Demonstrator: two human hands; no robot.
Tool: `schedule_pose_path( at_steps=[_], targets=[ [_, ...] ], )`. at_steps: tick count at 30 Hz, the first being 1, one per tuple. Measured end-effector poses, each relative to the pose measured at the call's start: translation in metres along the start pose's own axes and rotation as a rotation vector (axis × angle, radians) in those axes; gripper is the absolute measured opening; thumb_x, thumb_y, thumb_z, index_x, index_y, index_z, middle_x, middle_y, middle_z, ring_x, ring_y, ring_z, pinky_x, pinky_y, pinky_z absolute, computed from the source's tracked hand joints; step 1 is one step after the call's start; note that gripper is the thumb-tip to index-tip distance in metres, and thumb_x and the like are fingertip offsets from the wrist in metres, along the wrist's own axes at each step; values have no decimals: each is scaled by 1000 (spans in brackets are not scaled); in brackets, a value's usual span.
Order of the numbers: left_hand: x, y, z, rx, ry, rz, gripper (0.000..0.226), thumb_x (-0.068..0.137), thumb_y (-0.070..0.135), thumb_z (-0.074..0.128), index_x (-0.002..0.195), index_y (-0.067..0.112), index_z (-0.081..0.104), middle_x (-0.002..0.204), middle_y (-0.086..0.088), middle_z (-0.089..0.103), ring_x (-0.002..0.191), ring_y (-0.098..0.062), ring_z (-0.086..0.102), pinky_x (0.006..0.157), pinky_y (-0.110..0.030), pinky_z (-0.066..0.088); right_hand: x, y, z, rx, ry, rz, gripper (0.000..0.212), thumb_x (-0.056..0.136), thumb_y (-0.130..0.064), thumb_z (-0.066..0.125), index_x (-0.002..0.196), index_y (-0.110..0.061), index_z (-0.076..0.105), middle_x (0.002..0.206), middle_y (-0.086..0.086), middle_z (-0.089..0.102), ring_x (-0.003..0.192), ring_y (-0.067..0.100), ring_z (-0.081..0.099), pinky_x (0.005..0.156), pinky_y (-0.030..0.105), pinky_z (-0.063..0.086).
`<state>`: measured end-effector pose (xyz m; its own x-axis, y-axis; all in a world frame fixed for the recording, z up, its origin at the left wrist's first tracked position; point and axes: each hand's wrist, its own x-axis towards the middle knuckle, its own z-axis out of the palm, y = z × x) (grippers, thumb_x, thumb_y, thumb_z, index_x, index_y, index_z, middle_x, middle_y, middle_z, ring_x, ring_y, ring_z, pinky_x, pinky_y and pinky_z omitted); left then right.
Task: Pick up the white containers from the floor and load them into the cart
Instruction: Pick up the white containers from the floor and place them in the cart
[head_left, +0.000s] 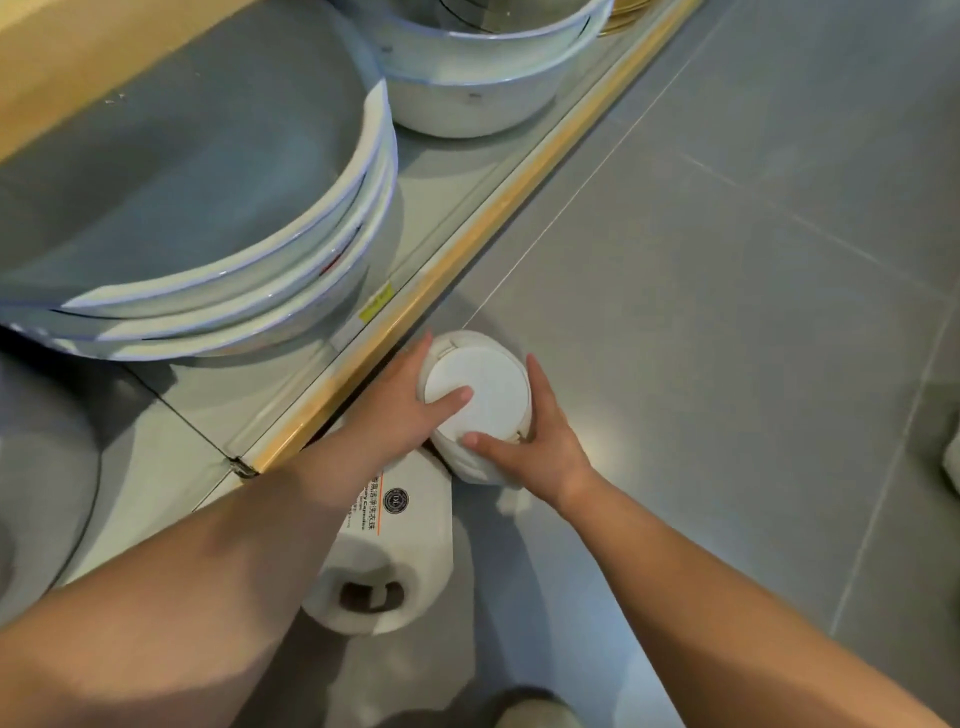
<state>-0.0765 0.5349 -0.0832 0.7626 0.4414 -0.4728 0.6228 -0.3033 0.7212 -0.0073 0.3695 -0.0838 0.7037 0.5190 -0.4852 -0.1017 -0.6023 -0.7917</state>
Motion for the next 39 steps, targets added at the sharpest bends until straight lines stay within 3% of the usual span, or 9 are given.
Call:
schedule_pose_path(
  at_steps=[3, 7, 15, 20, 24, 28, 31, 34, 39],
  targets=[
    [2, -2, 4, -92, 10, -17, 91, 66, 67, 66, 145, 43, 28, 148, 7, 42, 133, -19, 41, 108, -47, 40, 1, -4, -4, 45, 1, -8, 98, 72, -29, 80, 148, -30, 19, 137, -10, 43, 125, 12, 42, 87, 7, 32],
    [-4, 2, 4, -154, 33, -2, 83, 77, 48, 72, 147, 37, 30, 145, 6, 45, 131, -19, 43, 106, -45, 42, -3, -8, -4, 69, 47, -65, 77, 70, -23, 82, 131, -39, 37, 118, -15, 51, 108, 6, 48, 72, 0, 38],
    [-56, 52, -32, -345, 54, 40, 76, 76, 44, 76, 141, 46, 37, 136, 21, 48, 126, -5, 45, 105, -33, 43, -61, -69, -38, 112, 126, -111, 91, 59, -45, 82, 138, -39, 38, 135, -6, 49, 126, 10, 45, 104, 34, 42],
    [-140, 127, -88, -339, 25, 33, 72, 80, 36, 74, 142, 44, 38, 128, 27, 48, 114, 9, 48, 83, -7, 40, -141, -154, -68, 113, 172, -30, 88, 63, -33, 85, 138, -42, 39, 134, -11, 48, 124, 4, 44, 102, 23, 36],
    [-218, 189, -151, -330, 18, 5, 65, 81, 32, 75, 137, 42, 44, 116, 37, 49, 102, 14, 53, 68, -5, 47, -218, -235, -85, 148, 159, 3, 89, 57, -46, 82, 136, -45, 40, 135, -11, 49, 126, 7, 46, 108, 36, 39],
    [-294, 238, -215, -309, 37, 20, 66, 80, 31, 76, 138, 39, 46, 107, 38, 48, 106, 3, 55, 87, -20, 52, -296, -324, -101, 176, 125, -19, 74, 63, -36, 83, 124, -56, 45, 125, -19, 53, 120, 6, 49, 105, 38, 42],
    [-350, 263, -263, -286, 52, 47, 64, 76, 37, 78, 133, 43, 48, 110, 38, 50, 113, -2, 52, 92, -21, 49, -352, -386, -104, 187, 101, -34, 73, 70, -22, 82, 130, -43, 46, 116, -27, 53, 116, 4, 50, 103, 28, 41],
    [-402, 273, -306, -330, 35, 32, 65, 61, 58, 78, 118, 63, 49, 118, 33, 54, 118, -11, 55, 95, -42, 52, -401, -436, -98, 192, 74, -27, 78, 71, -24, 81, 138, -35, 43, 129, -17, 53, 119, 7, 50, 103, 26, 40],
    [-474, 278, -354, -364, 84, 74, 59, 68, 49, 80, 118, 59, 51, 119, 29, 55, 117, -12, 55, 94, -45, 53, -466, -485, -80, 179, 34, -100, 80, 73, -25, 80, 141, -34, 40, 138, -14, 49, 124, 7, 47, 104, 28, 40]
  ],
)
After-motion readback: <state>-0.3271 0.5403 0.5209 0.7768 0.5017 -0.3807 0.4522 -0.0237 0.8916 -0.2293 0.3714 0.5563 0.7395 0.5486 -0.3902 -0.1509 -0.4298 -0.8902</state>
